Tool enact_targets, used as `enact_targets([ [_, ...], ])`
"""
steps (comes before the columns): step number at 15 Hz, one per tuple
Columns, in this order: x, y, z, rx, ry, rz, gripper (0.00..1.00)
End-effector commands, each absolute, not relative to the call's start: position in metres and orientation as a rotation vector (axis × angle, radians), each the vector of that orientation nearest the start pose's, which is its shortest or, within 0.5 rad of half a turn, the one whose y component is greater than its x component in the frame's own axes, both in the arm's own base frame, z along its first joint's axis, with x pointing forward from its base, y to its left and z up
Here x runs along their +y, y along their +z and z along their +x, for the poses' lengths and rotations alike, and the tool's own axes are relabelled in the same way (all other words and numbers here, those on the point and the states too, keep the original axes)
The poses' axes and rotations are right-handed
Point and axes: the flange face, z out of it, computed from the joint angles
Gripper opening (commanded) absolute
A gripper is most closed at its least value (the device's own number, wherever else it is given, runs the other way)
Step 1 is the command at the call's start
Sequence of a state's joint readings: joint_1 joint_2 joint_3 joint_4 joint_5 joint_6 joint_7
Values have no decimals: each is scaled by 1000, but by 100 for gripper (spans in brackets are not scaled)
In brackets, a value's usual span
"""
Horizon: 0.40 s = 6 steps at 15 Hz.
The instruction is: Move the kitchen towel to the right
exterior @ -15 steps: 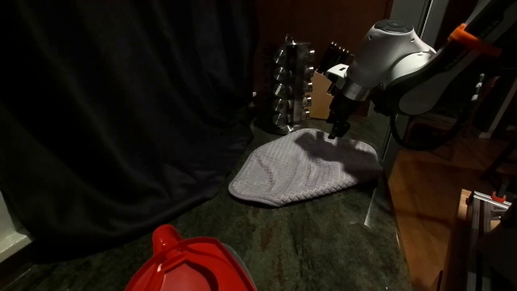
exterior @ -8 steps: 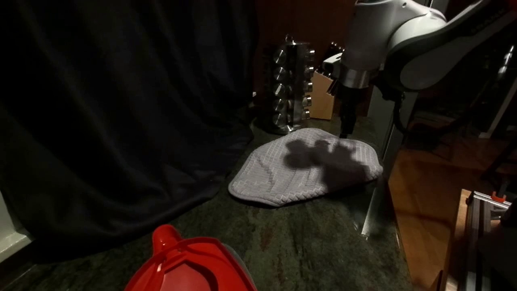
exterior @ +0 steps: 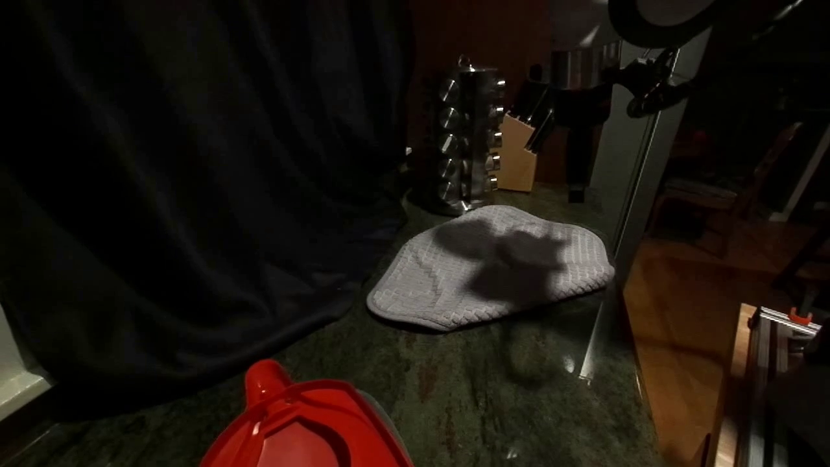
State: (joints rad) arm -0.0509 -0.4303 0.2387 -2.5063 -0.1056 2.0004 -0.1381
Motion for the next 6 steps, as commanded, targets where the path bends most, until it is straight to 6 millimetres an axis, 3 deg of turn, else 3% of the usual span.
enact_targets([
  [1, 69, 425, 394, -569, 139, -3265, 100],
  [6, 69, 425, 394, -560, 139, -3249, 100],
])
